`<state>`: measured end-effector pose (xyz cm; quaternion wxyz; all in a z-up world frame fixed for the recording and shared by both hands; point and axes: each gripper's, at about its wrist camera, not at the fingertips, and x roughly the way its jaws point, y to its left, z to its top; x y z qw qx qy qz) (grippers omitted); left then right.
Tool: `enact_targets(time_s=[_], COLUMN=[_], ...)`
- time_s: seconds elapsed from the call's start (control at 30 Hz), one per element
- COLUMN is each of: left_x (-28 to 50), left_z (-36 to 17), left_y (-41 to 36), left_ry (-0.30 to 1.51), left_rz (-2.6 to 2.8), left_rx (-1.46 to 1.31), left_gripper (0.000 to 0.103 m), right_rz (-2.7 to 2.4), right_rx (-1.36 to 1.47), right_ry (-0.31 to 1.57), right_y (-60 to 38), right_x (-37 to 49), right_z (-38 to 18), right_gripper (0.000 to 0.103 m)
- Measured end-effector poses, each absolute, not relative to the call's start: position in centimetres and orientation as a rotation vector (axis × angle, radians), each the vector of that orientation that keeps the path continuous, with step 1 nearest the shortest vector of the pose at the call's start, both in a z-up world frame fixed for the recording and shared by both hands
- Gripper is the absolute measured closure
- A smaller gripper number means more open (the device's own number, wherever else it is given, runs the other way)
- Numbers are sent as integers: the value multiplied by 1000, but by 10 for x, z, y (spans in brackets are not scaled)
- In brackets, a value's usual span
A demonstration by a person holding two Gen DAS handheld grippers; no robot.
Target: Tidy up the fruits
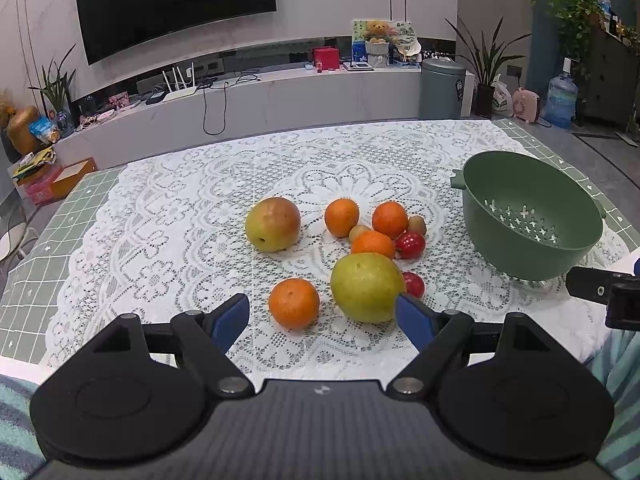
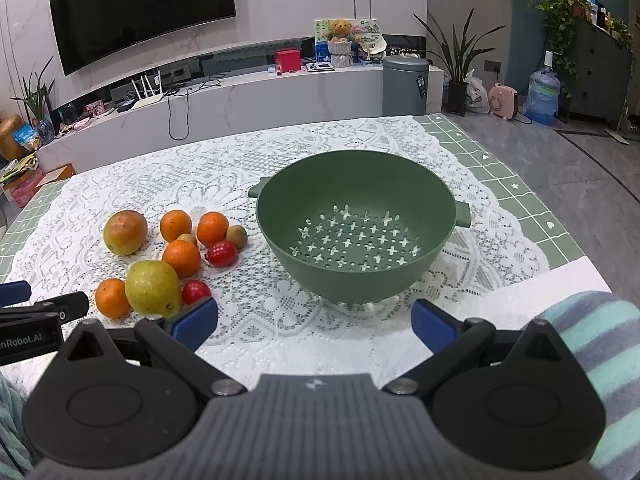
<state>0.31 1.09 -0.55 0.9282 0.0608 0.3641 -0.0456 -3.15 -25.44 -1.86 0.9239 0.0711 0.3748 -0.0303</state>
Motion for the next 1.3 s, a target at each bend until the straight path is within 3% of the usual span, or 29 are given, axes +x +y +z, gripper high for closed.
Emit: enact_targets(time_s=[1.13, 1.3], left_x=[5, 13], left_z=[-9, -18], left_y=[12, 14], left_ry=[758, 772], left_rz=[-128, -175], left_rx=[110, 102], left_gripper=[6, 17], right_rz=[-6, 72], right_rx=[163, 145], right_ry=[765, 714], right_y=[-248, -239], right_x=[-29, -27], right_z=[-24, -32], right_gripper=[4, 4])
